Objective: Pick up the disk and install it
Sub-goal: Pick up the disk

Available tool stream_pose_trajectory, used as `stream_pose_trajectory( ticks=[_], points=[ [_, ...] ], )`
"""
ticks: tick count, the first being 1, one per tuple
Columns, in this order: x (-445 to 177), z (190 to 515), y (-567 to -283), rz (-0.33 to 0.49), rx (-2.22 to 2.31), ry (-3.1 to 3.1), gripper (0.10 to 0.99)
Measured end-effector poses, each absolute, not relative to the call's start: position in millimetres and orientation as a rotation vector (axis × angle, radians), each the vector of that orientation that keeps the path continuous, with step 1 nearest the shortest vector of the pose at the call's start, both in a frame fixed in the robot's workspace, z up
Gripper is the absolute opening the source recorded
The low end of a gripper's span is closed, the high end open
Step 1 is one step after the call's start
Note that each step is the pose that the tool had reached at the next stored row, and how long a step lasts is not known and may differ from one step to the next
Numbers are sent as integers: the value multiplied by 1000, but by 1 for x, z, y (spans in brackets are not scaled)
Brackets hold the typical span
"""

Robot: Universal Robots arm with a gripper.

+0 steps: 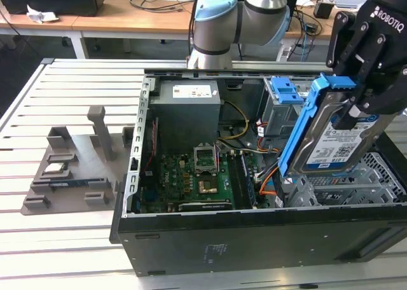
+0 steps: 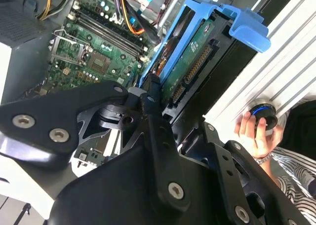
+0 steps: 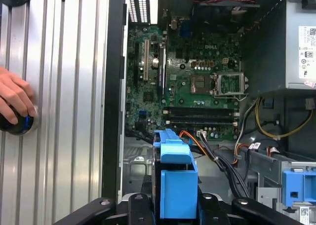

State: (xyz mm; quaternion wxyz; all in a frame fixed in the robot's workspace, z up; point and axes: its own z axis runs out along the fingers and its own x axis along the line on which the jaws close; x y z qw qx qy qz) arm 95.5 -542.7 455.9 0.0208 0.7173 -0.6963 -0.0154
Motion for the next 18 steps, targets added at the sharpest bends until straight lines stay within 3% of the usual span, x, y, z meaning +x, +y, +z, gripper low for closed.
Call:
stream_pose_trajectory(
  ticks=[18],
  points=[
    [144,456,-543,-48,2224,-2159,365]
  ],
)
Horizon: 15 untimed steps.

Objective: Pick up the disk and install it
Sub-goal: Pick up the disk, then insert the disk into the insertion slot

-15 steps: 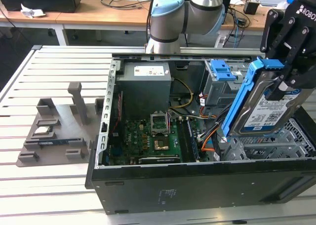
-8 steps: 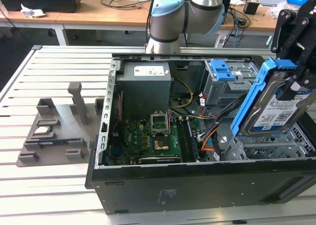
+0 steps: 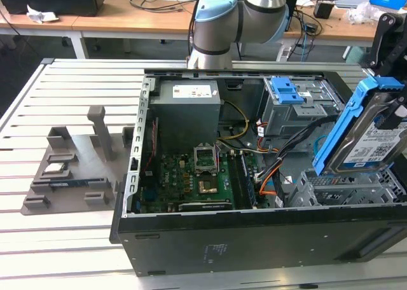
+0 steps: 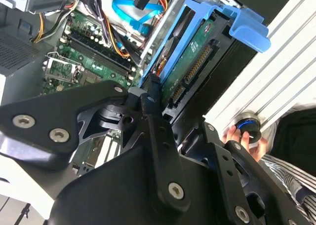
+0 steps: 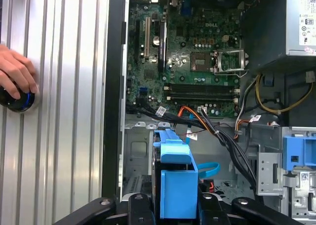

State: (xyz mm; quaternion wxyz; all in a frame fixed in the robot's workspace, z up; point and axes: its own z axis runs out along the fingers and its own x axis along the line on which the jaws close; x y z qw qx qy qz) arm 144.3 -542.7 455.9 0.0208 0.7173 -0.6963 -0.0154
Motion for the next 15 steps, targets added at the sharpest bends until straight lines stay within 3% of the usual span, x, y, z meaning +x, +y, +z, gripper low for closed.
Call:
stream_pose_trajectory(
  ticks=[15],
  points=[
    [146,456,-543,-49,2225,-2159,365]
  ],
)
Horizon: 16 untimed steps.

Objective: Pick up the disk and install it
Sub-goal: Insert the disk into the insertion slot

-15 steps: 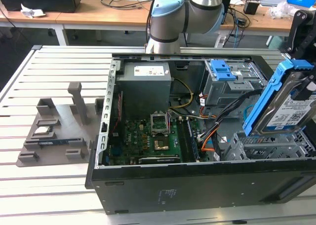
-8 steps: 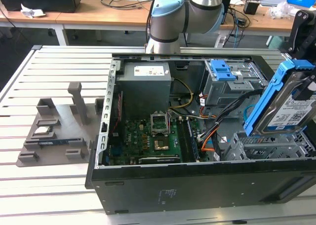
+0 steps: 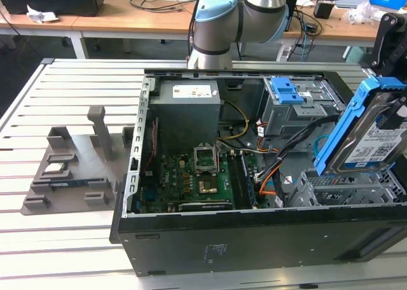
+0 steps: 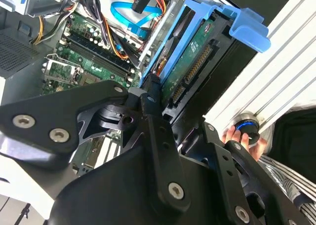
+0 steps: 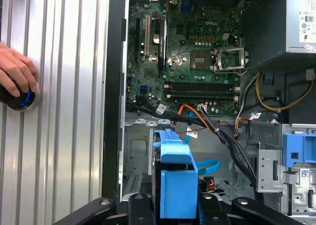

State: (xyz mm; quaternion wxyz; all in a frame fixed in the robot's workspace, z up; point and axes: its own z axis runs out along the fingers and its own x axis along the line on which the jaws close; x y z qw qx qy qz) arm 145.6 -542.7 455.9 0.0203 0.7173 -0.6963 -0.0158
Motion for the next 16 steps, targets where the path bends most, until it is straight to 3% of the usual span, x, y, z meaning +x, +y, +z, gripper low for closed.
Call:
stream_pose_trajectory(
  ticks=[16],
  points=[
    [141,435,-545,-57,2185,-2206,365]
  ],
)
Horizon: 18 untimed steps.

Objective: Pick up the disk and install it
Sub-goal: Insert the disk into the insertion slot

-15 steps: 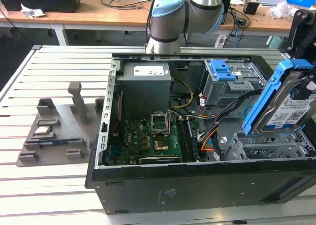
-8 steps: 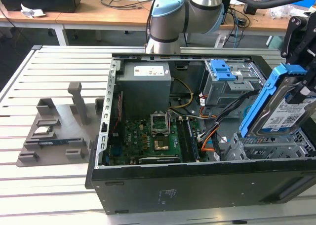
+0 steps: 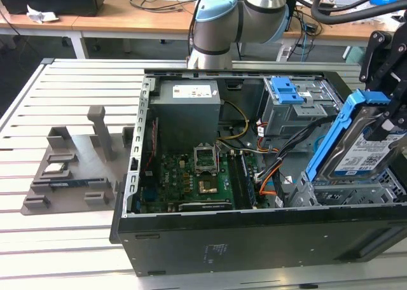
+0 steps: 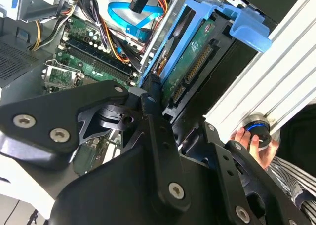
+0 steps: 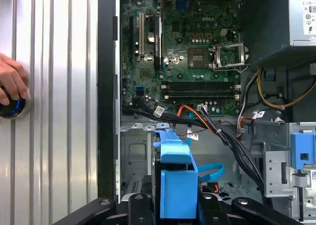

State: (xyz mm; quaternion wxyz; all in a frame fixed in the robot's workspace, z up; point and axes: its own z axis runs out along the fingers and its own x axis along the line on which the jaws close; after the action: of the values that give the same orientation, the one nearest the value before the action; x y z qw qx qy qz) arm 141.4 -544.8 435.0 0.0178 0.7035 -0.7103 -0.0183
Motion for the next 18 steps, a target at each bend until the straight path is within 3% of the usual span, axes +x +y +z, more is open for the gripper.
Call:
stream_pose_trajectory(
  ticks=[18],
  points=[
    [141,408,-545,-57,2185,-2206,365]
  ],
)
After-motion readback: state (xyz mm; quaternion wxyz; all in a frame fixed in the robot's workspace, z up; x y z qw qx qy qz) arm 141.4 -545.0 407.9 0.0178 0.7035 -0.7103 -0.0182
